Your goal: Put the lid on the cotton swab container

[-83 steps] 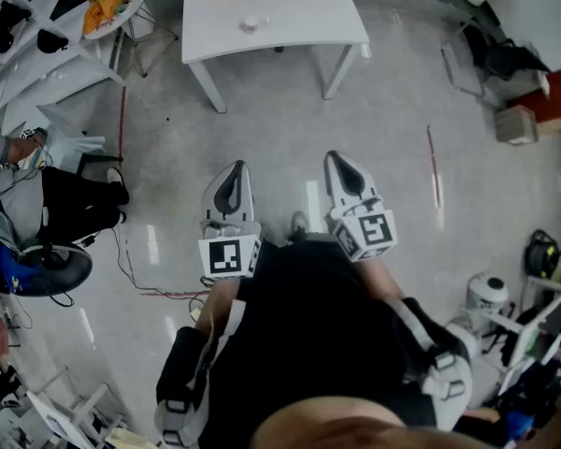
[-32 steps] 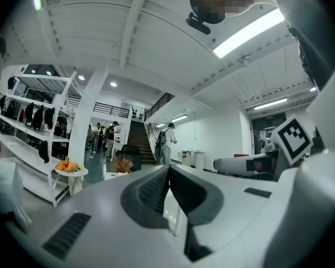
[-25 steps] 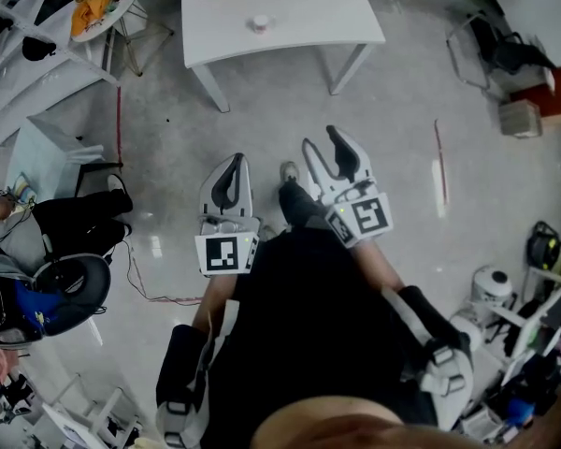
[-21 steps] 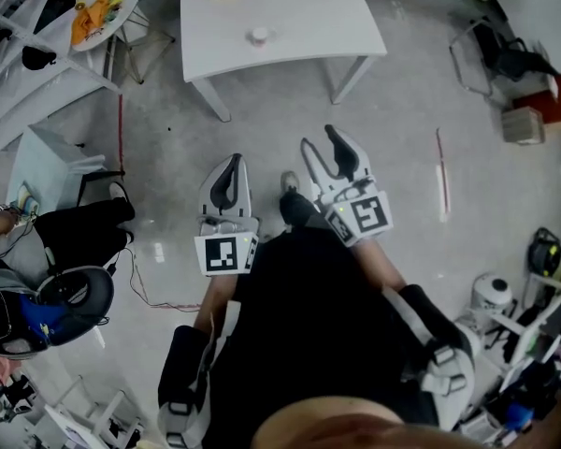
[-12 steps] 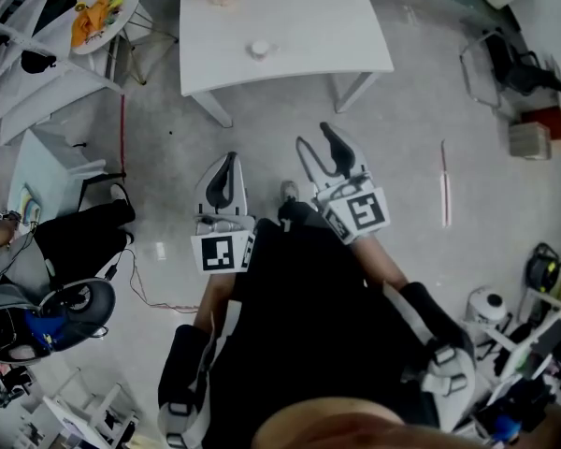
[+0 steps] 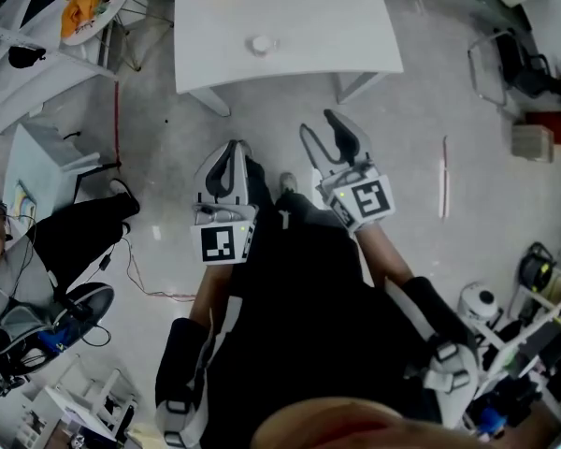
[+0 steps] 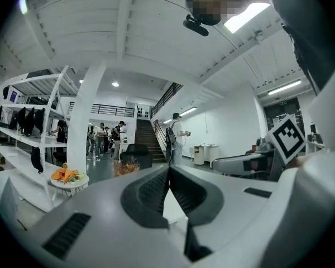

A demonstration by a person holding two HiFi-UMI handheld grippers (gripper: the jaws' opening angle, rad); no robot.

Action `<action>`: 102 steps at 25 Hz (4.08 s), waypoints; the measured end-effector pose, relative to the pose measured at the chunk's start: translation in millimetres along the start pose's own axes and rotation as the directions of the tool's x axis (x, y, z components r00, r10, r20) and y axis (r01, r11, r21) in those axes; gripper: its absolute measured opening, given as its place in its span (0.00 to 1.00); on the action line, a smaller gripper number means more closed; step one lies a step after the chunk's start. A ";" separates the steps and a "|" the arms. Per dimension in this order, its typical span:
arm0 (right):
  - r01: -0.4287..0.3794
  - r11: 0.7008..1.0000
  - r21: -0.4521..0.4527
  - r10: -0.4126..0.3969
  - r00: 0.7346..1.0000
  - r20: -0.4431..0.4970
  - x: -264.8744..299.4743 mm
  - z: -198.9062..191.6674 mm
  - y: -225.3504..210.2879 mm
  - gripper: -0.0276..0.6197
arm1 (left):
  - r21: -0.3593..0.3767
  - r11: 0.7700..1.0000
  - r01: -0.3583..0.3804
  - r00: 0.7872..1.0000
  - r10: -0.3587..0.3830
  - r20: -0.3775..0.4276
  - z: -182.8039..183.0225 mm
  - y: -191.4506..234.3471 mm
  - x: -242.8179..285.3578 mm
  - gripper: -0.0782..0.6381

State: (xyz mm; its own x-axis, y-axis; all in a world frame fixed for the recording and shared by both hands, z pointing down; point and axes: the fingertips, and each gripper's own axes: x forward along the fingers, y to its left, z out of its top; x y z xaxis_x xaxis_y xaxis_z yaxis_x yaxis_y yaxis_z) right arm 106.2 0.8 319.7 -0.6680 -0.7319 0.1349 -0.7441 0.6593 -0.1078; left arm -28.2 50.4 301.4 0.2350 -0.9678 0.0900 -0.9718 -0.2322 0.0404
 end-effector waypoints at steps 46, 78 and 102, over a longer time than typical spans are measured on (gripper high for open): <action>-0.117 0.992 -0.037 0.096 0.928 -0.359 261.8 -206.8 -153.3 0.45 | 0.090 0.907 0.412 0.847 -0.344 -0.406 -292.8 84.6 317.9 0.46; -0.341 0.922 -0.186 0.220 0.853 -0.473 256.7 -246.3 -145.5 0.44 | 0.128 0.877 0.464 0.807 -0.358 -0.470 -319.0 68.0 323.1 0.42; -0.484 0.832 -0.271 0.316 0.815 -0.486 265.9 -210.6 -133.1 0.35 | 0.121 0.878 0.464 0.813 -0.368 -0.451 -313.5 49.0 333.7 0.42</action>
State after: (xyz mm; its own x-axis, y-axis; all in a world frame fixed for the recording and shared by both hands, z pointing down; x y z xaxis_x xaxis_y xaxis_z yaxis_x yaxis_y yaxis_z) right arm 29.8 -245.3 577.4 -0.7748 -0.3040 0.5543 -0.2929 0.9496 0.1115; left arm 8.3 -253.6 645.4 0.5569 -0.6581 0.5067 -0.7460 -0.6646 -0.0432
